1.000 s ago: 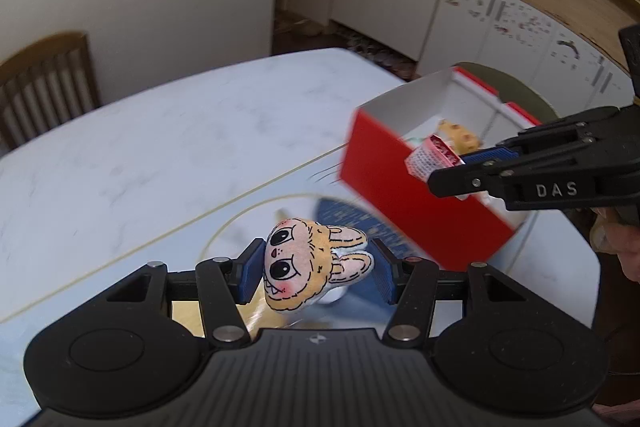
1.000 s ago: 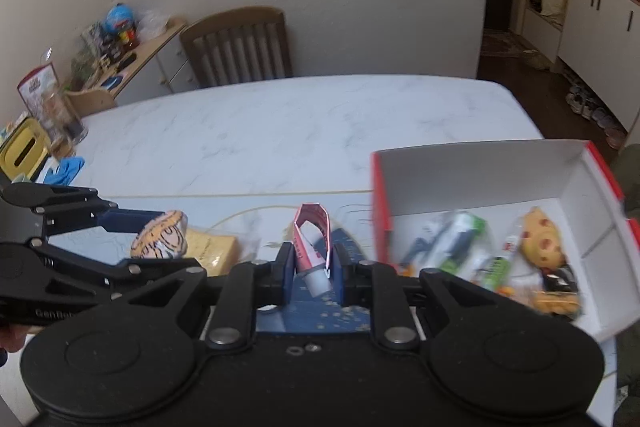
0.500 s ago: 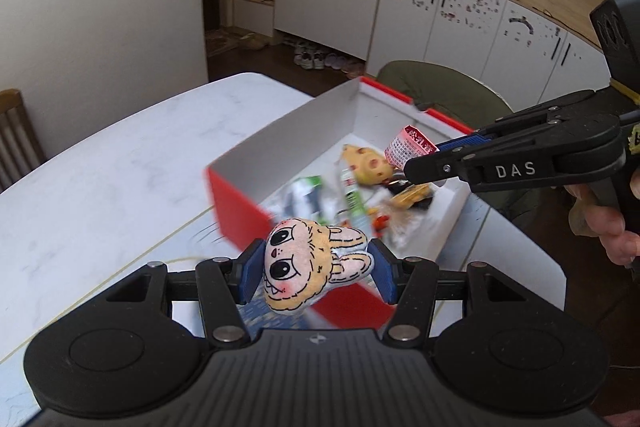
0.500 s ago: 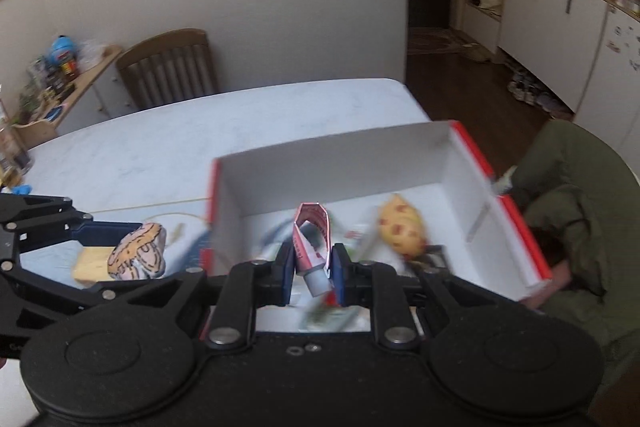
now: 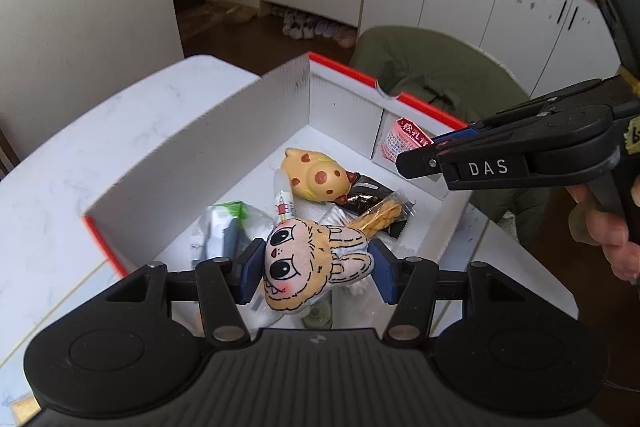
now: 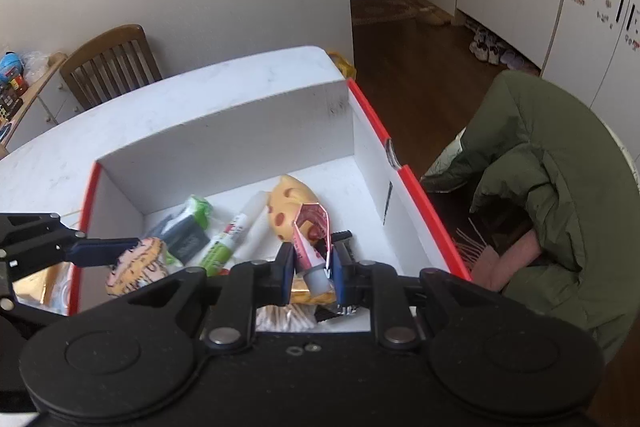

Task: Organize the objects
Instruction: 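Open the left tool to drop the bunny while the right releases the toothpaste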

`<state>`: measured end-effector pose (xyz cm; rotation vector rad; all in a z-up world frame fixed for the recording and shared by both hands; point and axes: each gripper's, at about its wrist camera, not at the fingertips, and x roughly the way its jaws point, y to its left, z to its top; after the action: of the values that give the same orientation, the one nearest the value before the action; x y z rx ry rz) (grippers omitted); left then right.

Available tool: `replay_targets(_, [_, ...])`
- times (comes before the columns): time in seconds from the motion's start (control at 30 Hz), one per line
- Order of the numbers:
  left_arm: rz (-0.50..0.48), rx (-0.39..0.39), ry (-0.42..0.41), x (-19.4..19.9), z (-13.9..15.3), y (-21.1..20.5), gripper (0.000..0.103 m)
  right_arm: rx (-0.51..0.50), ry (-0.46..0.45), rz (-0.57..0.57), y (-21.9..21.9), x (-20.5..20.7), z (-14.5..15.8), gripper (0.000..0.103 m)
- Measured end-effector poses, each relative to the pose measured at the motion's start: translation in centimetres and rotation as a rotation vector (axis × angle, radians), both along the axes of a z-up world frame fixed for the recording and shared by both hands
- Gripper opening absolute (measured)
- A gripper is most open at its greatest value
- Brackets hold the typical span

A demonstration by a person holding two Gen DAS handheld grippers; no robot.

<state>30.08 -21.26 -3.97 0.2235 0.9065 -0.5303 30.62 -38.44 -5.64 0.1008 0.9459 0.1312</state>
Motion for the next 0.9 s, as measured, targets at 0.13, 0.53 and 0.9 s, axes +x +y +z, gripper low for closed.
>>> replay_targets(0.13, [0.011,0.024,0.038,1.2,-1.4,-1.6,0.055,-0.009,0.027,0.008,-0.1,1.0,-1.3,0.019])
replay_targets(0.53, [0.025,0.073,0.101,3.4,-3.9,-3.6,0.055,-0.024,0.099,0.039,-0.2,2.5,-3.8,0.019])
replay_targets(0.9, [0.022,0.140,0.096,3.9,-5.1,-4.3,0.058,-0.054,0.112,0.080,0.0,2.7,-4.5,0.020])
